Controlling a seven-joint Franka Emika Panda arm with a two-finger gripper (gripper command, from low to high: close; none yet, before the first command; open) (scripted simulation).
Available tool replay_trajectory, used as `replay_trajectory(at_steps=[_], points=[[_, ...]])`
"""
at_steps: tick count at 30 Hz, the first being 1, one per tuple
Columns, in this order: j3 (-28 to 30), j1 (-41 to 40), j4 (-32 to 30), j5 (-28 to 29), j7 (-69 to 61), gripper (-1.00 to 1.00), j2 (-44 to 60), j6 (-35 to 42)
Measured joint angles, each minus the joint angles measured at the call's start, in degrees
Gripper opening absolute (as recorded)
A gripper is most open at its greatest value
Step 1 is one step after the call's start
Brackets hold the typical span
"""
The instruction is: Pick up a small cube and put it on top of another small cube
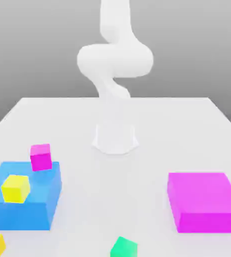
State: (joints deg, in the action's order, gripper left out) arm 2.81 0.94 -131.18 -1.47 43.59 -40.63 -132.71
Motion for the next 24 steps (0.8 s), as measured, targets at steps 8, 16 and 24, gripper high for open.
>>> replay_trajectory(at_steps=[8,16,24], points=[[8.8,2.2,1.9,-6.0,-8.2,0.00,16.8,-3.1],[15.1,1.8,3.9,-13.5,-17.3,0.00,33.6,-5.9],[17.0,-2.9,5.7,-18.6,-24.9,0.00,49.9,-9.1]])
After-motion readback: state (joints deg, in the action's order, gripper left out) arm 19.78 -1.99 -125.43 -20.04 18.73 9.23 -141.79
